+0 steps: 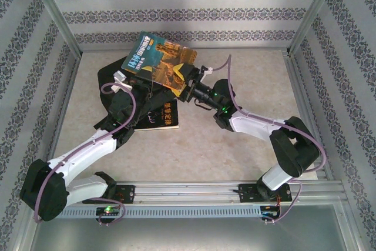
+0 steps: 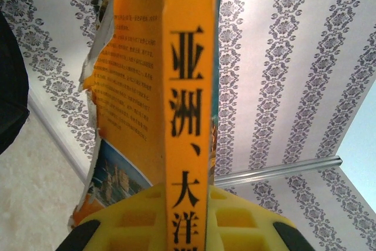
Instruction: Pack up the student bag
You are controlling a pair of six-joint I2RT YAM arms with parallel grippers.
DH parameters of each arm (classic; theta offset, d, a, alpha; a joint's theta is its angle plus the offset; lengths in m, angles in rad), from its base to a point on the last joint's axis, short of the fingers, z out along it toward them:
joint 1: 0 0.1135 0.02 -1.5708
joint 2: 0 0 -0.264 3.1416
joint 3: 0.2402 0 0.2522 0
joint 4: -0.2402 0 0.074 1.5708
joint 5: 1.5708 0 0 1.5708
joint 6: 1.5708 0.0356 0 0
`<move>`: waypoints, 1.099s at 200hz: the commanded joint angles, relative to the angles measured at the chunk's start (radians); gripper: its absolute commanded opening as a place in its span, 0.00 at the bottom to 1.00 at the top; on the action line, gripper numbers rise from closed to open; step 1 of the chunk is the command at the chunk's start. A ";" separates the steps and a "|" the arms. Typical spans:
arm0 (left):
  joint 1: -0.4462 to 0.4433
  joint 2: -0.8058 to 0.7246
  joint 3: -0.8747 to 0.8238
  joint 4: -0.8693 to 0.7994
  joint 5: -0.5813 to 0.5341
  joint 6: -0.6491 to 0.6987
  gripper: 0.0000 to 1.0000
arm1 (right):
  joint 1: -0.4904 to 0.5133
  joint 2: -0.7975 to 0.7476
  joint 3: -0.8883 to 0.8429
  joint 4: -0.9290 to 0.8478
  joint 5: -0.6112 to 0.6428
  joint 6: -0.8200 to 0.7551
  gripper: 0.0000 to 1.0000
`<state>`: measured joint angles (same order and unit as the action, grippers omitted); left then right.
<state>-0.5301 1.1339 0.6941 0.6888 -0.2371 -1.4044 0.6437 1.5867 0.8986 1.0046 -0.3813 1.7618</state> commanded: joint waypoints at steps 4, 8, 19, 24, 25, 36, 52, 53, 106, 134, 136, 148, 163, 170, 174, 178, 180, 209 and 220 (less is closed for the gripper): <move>-0.013 -0.063 -0.007 0.047 -0.004 -0.022 0.00 | -0.007 -0.010 0.039 0.135 0.047 0.002 0.74; -0.014 -0.068 -0.010 0.040 -0.007 -0.024 0.00 | -0.009 -0.013 0.039 0.134 0.048 -0.001 0.72; -0.015 -0.079 -0.023 0.023 -0.008 -0.029 0.00 | -0.017 -0.021 0.036 0.127 0.045 -0.012 0.66; -0.015 -0.084 -0.028 0.019 -0.008 -0.031 0.00 | -0.023 -0.027 0.031 0.124 0.046 -0.019 0.64; -0.015 -0.084 -0.028 0.018 -0.008 -0.031 0.00 | -0.024 -0.027 0.029 0.123 0.047 -0.020 0.64; -0.016 -0.090 -0.039 0.013 -0.006 -0.034 0.00 | -0.036 -0.043 0.019 0.111 0.050 -0.041 0.59; -0.018 -0.098 -0.049 -0.003 0.001 -0.038 0.00 | -0.061 -0.076 0.007 0.066 0.042 -0.100 0.57; -0.018 -0.098 -0.048 -0.005 0.000 -0.039 0.00 | -0.062 -0.079 0.007 0.061 0.041 -0.104 0.57; -0.023 -0.107 -0.061 -0.028 0.012 -0.042 0.00 | -0.101 -0.130 0.018 -0.078 0.022 -0.236 0.52; -0.027 -0.095 -0.053 -0.029 0.028 -0.044 0.00 | -0.090 -0.088 0.043 -0.077 -0.006 -0.244 0.48; -0.028 -0.094 -0.051 -0.029 0.029 -0.044 0.00 | -0.089 -0.084 0.044 -0.075 -0.007 -0.246 0.48; -0.027 -0.093 -0.049 -0.041 0.033 -0.044 0.00 | -0.081 -0.076 0.054 -0.087 -0.017 -0.263 0.47; -0.028 -0.090 -0.047 -0.048 0.036 -0.041 0.00 | -0.072 -0.073 0.060 -0.108 -0.018 -0.290 0.47; -0.027 -0.089 -0.047 -0.049 0.038 -0.043 0.00 | -0.068 -0.075 0.065 -0.123 -0.019 -0.303 0.46; -0.027 -0.087 -0.045 -0.051 0.040 -0.045 0.00 | -0.066 -0.076 0.068 -0.132 -0.021 -0.314 0.46; -0.028 -0.086 -0.045 -0.053 0.043 -0.046 0.00 | -0.065 -0.077 0.071 -0.139 -0.022 -0.321 0.46; -0.027 -0.085 -0.044 -0.053 0.044 -0.046 0.00 | -0.064 -0.078 0.071 -0.144 -0.020 -0.325 0.45; -0.029 -0.055 -0.024 -0.076 0.087 -0.044 0.00 | -0.062 -0.076 0.085 -0.174 -0.011 -0.351 0.35; -0.029 -0.039 -0.015 -0.085 0.111 -0.033 0.00 | -0.068 -0.088 0.081 -0.201 -0.004 -0.370 0.26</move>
<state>-0.5480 1.0683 0.6453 0.6277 -0.1959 -1.4452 0.5724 1.5139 0.9409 0.8104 -0.3855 1.4574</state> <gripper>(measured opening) 0.128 0.337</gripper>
